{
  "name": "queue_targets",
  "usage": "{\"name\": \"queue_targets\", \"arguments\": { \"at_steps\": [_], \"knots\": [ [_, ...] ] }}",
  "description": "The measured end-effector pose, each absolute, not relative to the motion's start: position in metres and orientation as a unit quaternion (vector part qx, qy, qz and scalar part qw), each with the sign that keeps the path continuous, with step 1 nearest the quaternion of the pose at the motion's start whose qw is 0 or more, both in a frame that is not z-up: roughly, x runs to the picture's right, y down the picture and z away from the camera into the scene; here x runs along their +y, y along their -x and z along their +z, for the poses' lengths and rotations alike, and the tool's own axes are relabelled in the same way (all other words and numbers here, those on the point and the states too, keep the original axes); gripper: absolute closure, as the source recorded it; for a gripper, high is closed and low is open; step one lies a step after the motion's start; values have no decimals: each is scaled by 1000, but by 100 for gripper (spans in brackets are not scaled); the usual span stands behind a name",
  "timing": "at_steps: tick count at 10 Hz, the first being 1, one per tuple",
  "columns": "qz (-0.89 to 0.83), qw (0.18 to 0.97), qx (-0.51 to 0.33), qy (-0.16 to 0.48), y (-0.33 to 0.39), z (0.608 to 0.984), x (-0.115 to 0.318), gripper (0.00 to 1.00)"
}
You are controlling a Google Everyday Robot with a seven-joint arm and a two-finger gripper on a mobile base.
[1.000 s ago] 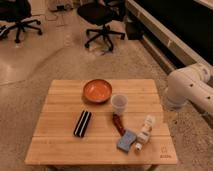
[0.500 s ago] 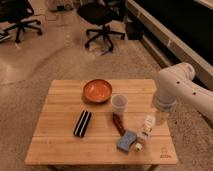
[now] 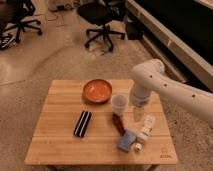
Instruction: Push the eraser across the table
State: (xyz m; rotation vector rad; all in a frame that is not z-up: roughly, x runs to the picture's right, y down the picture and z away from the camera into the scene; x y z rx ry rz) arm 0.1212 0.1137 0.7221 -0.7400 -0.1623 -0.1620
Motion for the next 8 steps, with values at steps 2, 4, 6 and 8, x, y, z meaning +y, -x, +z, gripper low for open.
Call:
{"name": "queue_targets", "arguments": {
  "at_steps": [2, 4, 6, 8],
  "knots": [
    [-98, 917, -113, 370, -81, 724, 125, 35],
    [-110, 910, -139, 374, -57, 717, 137, 35],
    [-120, 908, -166, 365, -37, 713, 150, 35],
    [-130, 908, -194, 349, -19, 711, 165, 35]
  ]
}}
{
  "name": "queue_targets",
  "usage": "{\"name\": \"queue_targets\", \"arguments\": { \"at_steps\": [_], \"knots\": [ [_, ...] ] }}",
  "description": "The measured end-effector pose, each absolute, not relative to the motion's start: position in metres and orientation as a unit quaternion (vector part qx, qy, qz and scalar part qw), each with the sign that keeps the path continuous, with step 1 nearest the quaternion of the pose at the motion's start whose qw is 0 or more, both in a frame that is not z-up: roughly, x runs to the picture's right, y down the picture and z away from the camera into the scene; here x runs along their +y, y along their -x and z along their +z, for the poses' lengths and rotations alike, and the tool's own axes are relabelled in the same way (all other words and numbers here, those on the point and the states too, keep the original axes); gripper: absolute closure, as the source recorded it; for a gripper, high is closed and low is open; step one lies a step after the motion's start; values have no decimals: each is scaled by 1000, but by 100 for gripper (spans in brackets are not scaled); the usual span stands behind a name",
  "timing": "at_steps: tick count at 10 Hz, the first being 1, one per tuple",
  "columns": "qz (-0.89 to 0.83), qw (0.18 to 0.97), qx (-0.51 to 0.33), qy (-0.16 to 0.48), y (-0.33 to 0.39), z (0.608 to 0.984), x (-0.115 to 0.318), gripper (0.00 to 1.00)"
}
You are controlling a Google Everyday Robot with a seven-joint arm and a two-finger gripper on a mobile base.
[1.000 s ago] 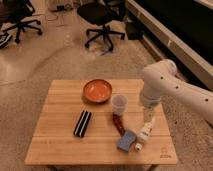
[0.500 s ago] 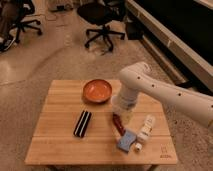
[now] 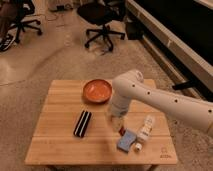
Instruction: Push the eraser across the table
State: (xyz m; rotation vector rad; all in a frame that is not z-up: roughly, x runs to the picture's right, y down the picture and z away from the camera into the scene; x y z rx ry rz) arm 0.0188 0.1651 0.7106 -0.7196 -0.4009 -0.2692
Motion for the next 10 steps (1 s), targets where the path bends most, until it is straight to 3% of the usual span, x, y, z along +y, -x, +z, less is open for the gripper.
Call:
{"name": "queue_targets", "arguments": {
  "at_steps": [4, 10],
  "knots": [
    [-158, 904, -232, 321, 0, 713, 193, 35],
    [-159, 904, -233, 321, 1, 713, 193, 35]
  ]
}}
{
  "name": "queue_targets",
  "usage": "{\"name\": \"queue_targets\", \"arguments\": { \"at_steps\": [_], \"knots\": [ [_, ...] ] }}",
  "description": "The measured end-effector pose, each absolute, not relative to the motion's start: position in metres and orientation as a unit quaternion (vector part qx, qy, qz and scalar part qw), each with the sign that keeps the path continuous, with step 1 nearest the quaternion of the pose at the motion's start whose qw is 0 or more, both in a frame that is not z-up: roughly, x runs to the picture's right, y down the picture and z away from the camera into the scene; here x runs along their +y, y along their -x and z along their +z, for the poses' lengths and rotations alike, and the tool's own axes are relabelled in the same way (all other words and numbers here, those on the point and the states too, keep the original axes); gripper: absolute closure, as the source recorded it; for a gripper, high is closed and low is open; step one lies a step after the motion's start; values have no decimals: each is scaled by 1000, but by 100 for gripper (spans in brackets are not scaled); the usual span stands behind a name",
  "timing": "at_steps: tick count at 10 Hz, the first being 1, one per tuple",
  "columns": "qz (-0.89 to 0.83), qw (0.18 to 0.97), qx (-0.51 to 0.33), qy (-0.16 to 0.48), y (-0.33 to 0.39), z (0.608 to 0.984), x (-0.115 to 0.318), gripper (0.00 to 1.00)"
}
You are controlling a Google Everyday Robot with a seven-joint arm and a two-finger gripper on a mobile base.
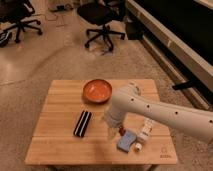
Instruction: Push the eraser across the table
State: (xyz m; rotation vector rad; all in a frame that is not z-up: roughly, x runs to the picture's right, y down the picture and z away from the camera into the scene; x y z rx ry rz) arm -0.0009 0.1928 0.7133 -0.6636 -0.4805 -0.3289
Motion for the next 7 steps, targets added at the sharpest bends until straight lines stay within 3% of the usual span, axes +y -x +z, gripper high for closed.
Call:
{"name": "queue_targets", "arguments": {
  "at_steps": [7],
  "knots": [
    [-203, 889, -244, 330, 49, 784, 188, 35]
  ]
}}
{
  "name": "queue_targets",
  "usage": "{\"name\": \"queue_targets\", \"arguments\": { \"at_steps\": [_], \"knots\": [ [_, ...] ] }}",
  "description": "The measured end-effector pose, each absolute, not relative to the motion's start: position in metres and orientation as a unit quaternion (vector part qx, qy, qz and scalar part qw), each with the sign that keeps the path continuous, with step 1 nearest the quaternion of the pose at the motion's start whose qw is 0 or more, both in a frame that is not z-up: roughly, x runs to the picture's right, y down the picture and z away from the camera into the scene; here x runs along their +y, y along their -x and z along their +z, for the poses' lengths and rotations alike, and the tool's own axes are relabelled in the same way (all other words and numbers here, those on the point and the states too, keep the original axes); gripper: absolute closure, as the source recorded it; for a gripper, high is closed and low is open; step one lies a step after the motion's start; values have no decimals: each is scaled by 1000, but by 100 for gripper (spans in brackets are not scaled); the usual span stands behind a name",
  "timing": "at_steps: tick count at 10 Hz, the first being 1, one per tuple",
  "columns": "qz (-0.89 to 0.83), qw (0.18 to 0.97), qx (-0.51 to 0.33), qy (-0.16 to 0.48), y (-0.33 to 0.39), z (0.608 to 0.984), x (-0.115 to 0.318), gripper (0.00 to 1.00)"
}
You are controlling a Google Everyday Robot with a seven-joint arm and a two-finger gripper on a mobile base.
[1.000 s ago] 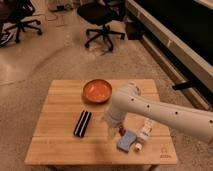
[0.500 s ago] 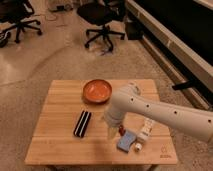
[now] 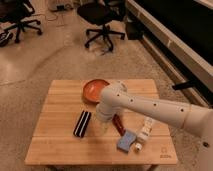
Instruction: Push the eraser across the table
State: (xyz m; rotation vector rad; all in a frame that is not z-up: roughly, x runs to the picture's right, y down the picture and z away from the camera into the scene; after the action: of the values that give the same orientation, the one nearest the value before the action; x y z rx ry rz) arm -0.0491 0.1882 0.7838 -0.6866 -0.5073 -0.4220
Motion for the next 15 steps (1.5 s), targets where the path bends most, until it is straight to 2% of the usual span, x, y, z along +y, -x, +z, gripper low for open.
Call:
{"name": "queue_targets", "arguments": {
  "at_steps": [4, 15],
  "knots": [
    [-207, 880, -233, 357, 51, 815, 202, 35],
    [-256, 853, -271, 366, 135, 826, 205, 35]
  ]
}}
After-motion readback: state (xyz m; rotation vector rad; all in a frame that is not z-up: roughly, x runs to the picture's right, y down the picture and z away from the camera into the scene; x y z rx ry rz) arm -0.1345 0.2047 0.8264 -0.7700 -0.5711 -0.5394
